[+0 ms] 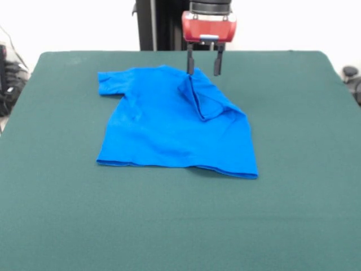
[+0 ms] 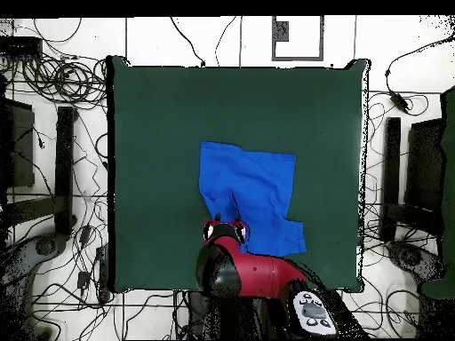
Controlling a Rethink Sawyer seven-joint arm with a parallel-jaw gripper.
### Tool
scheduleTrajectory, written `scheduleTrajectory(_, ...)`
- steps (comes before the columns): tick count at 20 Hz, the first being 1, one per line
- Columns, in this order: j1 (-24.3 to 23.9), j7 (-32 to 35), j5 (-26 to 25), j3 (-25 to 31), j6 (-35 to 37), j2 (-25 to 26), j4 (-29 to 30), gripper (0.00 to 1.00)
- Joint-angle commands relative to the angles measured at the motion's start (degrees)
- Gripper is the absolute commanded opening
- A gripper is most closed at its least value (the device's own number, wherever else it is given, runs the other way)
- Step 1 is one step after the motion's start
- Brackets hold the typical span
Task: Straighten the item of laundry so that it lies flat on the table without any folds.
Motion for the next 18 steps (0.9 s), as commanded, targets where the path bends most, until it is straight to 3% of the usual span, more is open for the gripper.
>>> scheduleTrajectory(1,2.41,9.40,1.96,3.53,4.36,2.08,-0.06,1.00)
scheduleTrajectory(18,2.03,9.41,1.67,3.50,3.60,2.67,-0.50,1.00)
